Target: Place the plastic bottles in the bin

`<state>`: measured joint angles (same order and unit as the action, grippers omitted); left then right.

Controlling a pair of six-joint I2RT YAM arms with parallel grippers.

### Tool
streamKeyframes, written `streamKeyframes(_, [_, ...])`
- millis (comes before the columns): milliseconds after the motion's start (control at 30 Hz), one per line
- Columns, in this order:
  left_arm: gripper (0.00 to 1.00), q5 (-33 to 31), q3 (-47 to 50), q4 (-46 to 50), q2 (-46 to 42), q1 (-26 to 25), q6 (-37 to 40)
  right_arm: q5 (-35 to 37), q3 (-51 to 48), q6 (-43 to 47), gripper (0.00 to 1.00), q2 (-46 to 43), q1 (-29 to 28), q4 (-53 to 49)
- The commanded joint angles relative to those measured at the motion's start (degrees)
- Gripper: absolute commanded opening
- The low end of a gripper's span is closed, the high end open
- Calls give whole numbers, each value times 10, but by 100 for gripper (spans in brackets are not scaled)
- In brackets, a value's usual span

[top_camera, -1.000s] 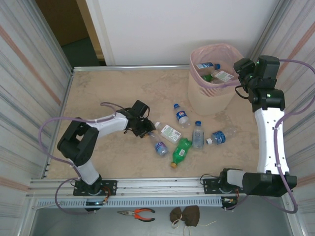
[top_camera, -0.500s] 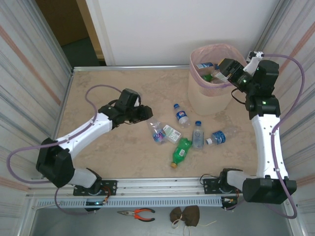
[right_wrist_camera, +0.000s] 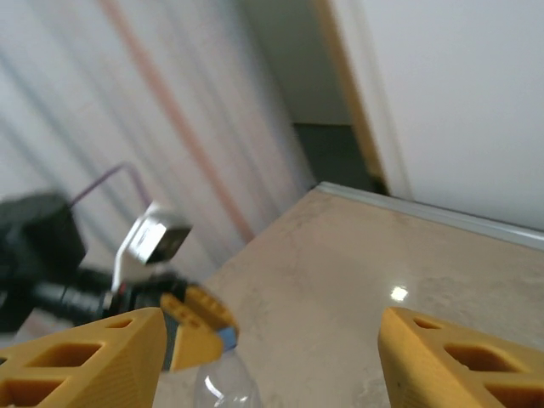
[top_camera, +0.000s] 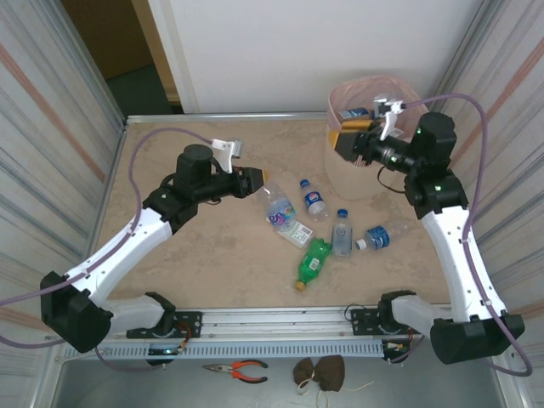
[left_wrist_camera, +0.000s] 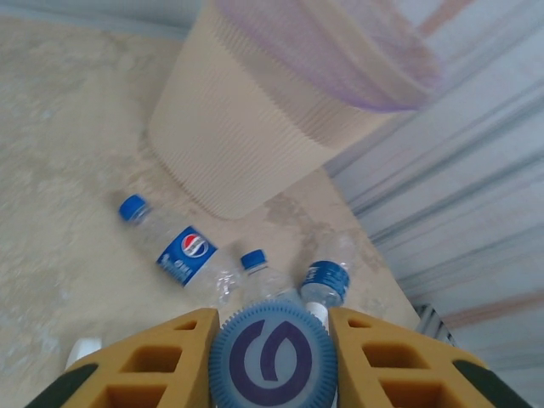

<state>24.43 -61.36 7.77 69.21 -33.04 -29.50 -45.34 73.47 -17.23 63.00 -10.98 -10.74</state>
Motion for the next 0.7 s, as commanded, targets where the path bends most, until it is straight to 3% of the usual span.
streamKeyframes(0, [18, 87, -17, -45, -17, 3, 68, -49, -2, 146, 68, -19, -47, -26])
streamKeyframes(367, [14, 281, -51, -126, -28, 4, 126, -136, 14, 218, 73, 5, -134, -108])
streamKeyframes(667, [12, 323, -65, -159, -45, 3, 139, -161, 27, 261, 74, 37, -186, -197])
